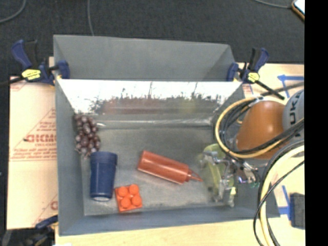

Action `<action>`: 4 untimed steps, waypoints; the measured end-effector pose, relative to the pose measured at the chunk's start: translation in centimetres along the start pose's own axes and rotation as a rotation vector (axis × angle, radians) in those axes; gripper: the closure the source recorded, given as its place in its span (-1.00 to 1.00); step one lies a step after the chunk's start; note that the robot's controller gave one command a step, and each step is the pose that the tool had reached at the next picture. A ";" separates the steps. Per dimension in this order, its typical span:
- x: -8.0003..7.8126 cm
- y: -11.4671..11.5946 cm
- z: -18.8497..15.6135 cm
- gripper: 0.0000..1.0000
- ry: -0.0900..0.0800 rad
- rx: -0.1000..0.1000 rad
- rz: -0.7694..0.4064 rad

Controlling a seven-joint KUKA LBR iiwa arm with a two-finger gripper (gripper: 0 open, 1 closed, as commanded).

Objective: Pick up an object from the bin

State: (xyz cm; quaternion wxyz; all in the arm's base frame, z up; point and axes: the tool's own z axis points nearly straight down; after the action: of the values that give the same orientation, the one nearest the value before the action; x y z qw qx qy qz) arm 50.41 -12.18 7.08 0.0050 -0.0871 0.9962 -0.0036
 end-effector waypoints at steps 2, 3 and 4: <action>-5.4 -0.6 -9.5 -1.00 -0.003 -0.004 -0.152; 0.2 4.2 -1.5 -1.00 0.002 -0.005 0.006; -2.0 1.1 -1.0 -1.00 -0.021 0.005 -0.118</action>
Offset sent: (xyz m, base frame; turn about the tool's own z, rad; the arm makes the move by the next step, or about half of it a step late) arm 0.0564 0.0060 0.0988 -0.1584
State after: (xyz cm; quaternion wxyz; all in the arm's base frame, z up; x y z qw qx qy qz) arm 52.19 -10.69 8.12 0.0153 -0.1458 0.9892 -0.0055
